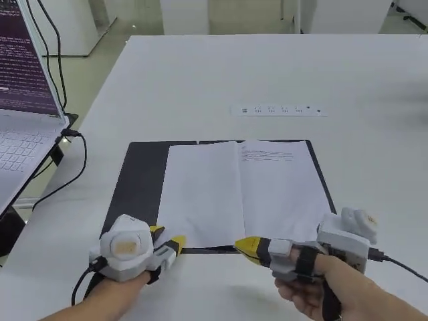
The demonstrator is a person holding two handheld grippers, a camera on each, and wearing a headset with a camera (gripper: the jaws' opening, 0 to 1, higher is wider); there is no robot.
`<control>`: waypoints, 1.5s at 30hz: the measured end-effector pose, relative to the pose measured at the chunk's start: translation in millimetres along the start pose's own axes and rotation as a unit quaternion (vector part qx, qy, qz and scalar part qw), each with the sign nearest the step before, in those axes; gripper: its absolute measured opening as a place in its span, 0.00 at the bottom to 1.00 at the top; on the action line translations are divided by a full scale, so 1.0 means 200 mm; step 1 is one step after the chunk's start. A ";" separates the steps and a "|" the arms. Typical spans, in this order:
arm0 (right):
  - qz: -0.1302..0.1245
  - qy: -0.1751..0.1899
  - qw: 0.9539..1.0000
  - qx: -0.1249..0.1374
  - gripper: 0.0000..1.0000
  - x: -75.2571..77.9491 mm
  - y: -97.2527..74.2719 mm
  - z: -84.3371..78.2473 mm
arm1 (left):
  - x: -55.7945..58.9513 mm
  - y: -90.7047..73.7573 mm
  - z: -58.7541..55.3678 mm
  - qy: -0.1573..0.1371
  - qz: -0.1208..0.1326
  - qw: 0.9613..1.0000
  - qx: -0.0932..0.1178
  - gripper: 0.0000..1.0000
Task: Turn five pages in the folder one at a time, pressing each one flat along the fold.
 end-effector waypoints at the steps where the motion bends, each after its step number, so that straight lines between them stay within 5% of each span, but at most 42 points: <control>1: -0.005 -0.023 1.000 0.009 0.00 0.01 -0.02 0.03 | -0.01 -0.01 0.00 -0.006 0.007 1.000 -0.011 0.29; 2: -0.012 -0.042 0.999 0.022 0.00 0.00 -0.06 0.06 | 0.00 -0.02 0.00 -0.013 0.011 1.000 -0.020 0.30; 8: -0.031 -0.126 0.989 0.073 0.00 0.00 -0.20 0.20 | 0.05 -0.13 0.20 -0.033 0.005 0.999 0.025 0.34; 12: -0.044 -0.181 0.976 0.109 0.01 -0.03 -0.28 0.30 | 0.08 -0.22 0.27 -0.043 0.001 0.999 0.033 0.40; 20: -0.074 -0.294 0.942 0.143 0.43 -0.12 -0.38 0.45 | 0.11 -0.38 0.37 -0.060 0.015 0.997 0.052 0.59; 25: -0.109 -0.313 0.929 0.166 0.68 -0.07 -0.43 0.50 | 0.15 -0.46 0.36 -0.032 0.016 0.998 0.047 0.81; 28: -0.138 -0.327 0.922 0.157 0.82 0.00 -0.47 0.48 | 0.17 -0.49 0.36 -0.008 0.015 0.999 0.046 0.86; 37: -0.177 -0.360 0.903 0.154 0.93 0.13 -0.58 0.47 | 0.17 -0.56 0.38 -0.012 0.031 0.998 0.059 0.99; 45: -0.176 -0.370 0.895 0.173 1.00 0.10 -0.61 0.52 | 0.19 -0.59 0.36 -0.004 0.031 0.998 0.054 0.99</control>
Point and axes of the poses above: the centre of the closed fingertips' face, and the gripper's own axes: y roughly forward along the fingers, x roughly to its right, z roughly out of its top, the point moved 1 cm from there along -y, roughly backward along the fingers, and after that the axes turned 13 degrees about x, right-handed, at the moved point
